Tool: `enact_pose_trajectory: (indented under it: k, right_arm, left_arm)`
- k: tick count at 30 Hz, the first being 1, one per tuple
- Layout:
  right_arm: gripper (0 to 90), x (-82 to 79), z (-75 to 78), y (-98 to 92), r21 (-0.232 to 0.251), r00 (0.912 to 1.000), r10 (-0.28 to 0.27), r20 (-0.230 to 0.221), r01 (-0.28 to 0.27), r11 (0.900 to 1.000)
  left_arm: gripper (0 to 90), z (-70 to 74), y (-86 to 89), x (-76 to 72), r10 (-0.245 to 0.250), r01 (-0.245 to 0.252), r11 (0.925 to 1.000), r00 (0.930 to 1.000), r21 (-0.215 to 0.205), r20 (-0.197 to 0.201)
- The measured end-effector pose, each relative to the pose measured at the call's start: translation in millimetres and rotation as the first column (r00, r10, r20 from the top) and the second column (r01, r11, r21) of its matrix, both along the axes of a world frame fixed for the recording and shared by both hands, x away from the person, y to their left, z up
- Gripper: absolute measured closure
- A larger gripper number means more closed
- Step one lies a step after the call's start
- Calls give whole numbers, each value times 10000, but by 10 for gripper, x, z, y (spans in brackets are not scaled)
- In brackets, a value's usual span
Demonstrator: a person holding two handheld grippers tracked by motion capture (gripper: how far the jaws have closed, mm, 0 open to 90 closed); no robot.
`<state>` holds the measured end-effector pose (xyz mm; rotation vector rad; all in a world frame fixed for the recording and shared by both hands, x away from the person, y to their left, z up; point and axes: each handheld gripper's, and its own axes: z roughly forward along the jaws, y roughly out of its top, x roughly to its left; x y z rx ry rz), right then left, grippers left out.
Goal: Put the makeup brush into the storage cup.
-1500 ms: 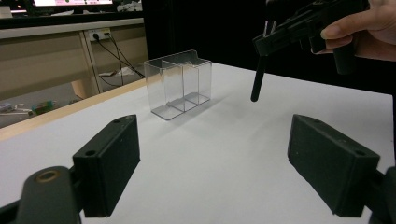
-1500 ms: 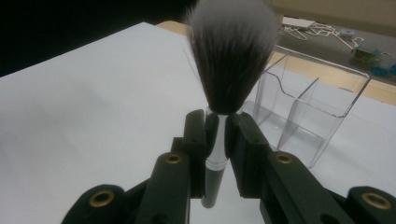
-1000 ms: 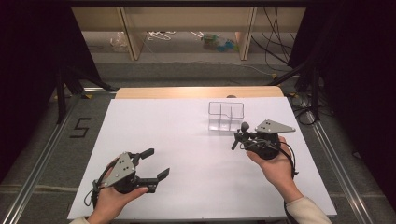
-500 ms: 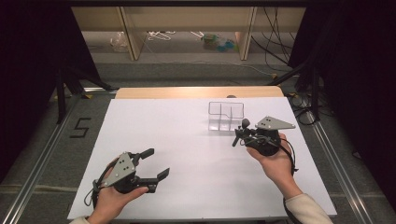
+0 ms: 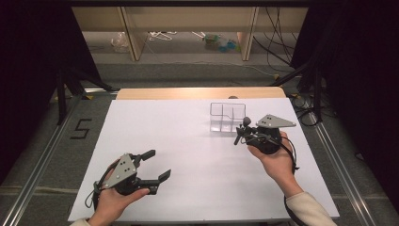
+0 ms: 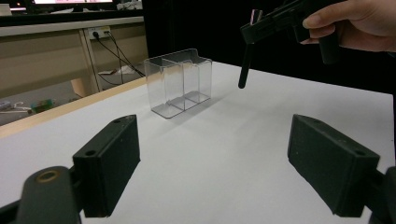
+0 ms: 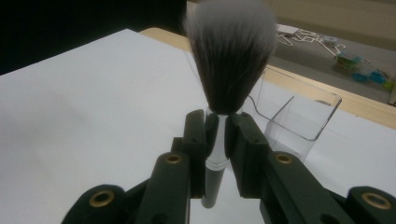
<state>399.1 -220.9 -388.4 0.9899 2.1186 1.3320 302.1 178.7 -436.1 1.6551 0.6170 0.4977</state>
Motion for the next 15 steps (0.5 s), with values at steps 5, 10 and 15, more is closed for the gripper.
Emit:
enact_pose_trajectory:
  k: [5,10,15]
  right_arm:
    - [777,15,16,-3,-89,10000,-73,-3,73,9999]
    - [777,43,25,-7,-56,10000,-97,19,97,9999]
    - [777,57,35,-19,-160,9999,-128,-11,128,9998]
  left_arm:
    - [168,4,4,-6,56,-56,9999,10000,97,-48]
    - [168,-1,1,1,-1,1,10000,10000,6,1]
    - [169,-1,0,1,1,-1,10000,10000,9,2]
